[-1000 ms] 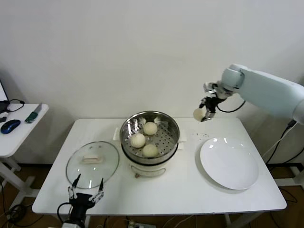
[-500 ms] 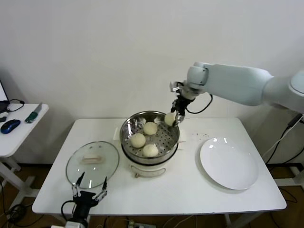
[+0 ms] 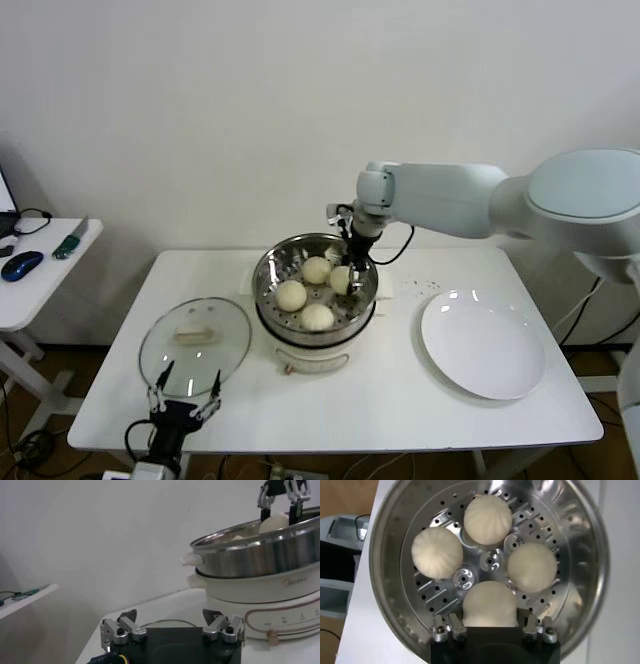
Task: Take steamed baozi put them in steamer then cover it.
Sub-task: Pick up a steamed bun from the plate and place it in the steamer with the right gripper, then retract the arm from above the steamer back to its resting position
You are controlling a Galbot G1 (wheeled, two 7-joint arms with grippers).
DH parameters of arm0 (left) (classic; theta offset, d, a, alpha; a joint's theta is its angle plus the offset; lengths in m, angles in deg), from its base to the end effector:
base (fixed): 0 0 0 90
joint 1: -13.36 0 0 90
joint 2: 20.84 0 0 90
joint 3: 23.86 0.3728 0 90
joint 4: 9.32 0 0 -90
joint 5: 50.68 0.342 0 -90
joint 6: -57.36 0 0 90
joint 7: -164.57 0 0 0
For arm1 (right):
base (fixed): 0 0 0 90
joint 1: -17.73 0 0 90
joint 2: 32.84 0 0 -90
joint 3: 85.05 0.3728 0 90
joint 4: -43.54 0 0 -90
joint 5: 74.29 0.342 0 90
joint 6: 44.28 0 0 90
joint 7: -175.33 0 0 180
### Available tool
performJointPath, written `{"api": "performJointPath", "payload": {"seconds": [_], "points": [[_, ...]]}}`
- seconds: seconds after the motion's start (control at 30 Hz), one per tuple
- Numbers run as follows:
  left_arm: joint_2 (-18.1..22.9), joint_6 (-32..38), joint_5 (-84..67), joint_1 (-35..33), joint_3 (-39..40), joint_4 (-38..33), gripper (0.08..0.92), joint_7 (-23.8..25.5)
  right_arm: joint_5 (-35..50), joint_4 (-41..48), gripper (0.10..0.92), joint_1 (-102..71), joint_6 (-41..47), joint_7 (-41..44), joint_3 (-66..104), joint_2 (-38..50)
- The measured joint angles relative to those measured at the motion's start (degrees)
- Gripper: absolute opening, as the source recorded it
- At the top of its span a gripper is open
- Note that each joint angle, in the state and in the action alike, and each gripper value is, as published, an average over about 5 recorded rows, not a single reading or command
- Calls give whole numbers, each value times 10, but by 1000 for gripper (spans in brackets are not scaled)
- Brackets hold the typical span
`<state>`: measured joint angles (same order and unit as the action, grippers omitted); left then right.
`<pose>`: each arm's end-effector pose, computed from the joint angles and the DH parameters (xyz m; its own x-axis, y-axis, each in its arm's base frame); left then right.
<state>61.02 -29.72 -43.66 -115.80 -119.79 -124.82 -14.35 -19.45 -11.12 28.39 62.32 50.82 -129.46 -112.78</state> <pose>0.0999 0.0635 -0.3635 -0.9829 0.0015 0.1840 0.0552 0.9564 0.2868 0.6225 0.0966 -0.0815 -0.0493 -0.1574 0.9863 -0.9881 -0.1366 -0.0712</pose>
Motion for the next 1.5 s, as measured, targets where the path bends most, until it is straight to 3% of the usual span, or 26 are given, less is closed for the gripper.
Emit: {"api": "performJointPath", "payload": {"seconds": [0.1,0.33,0.8,1.07,1.5], "points": [[-1,0,0,2,0,1,823,0,-2,3,699,-5,1,2,-5,-6],[-2,0,-1,2,1,2,823,0,-11,10,813,-8,7,3,-5,-11],[-4,-1,-1,5,-4,1,823,-1,-16,-22,823,32,1,19,17,30],[-4,-3,0,14,-11,-4,823,-5,-31,-81,823,54,-22,-28,67,136],[-1,5,9,23,-6,-21,823,-14,-45,-207,823,-96,-71,-218,304,374]]}}
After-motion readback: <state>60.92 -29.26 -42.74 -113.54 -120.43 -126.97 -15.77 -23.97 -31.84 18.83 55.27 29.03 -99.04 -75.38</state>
